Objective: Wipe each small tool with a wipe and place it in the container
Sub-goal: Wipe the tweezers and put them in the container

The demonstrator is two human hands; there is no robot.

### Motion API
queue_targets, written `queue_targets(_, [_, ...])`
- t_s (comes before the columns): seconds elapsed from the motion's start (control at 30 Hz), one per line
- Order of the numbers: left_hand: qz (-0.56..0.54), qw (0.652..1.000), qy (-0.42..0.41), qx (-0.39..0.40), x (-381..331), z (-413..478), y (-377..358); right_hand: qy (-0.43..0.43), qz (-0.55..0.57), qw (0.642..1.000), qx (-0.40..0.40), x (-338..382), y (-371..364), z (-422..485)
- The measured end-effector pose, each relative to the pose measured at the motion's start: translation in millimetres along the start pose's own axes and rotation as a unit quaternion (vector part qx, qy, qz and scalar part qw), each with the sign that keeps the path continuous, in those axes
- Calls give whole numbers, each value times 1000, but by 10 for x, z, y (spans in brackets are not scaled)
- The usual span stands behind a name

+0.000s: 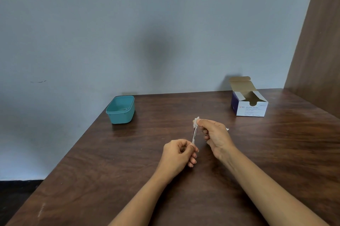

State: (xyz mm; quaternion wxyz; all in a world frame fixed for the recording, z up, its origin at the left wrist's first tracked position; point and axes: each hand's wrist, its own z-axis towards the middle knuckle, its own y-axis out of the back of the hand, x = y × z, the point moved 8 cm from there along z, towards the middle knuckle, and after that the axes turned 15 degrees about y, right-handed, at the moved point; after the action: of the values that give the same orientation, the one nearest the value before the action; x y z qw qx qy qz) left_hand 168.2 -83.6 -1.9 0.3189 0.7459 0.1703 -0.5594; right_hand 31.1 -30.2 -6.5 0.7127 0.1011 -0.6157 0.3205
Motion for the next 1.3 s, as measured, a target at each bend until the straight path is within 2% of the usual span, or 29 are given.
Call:
queue_targets(0.3, [6,1000,-2,-5,-2,7,-1,-25,13,1000,-6,-73,20,-8])
queue_targets(0.57, [5,1000,5,-8,4,18,-4,-5,3,1000,-26,-6,30,-26])
queue_targets(0.67, [3,1000,7,-10,13,24,-2,-3,7,1000,-12,-13,11,-11])
queue_targets(0.93, [1,1000,3,-17,21,51,-1,-38,29,999,-11,-52,12,-29])
queue_targets(1.13, [0,1000,-3,-18,4,41,-3,-19,-4,1000,-21,8,8,-68])
queue_targets(1.3, [-1,1000,-9,-27,-17,21,3,-5,-13,1000,8,57,-28,-63])
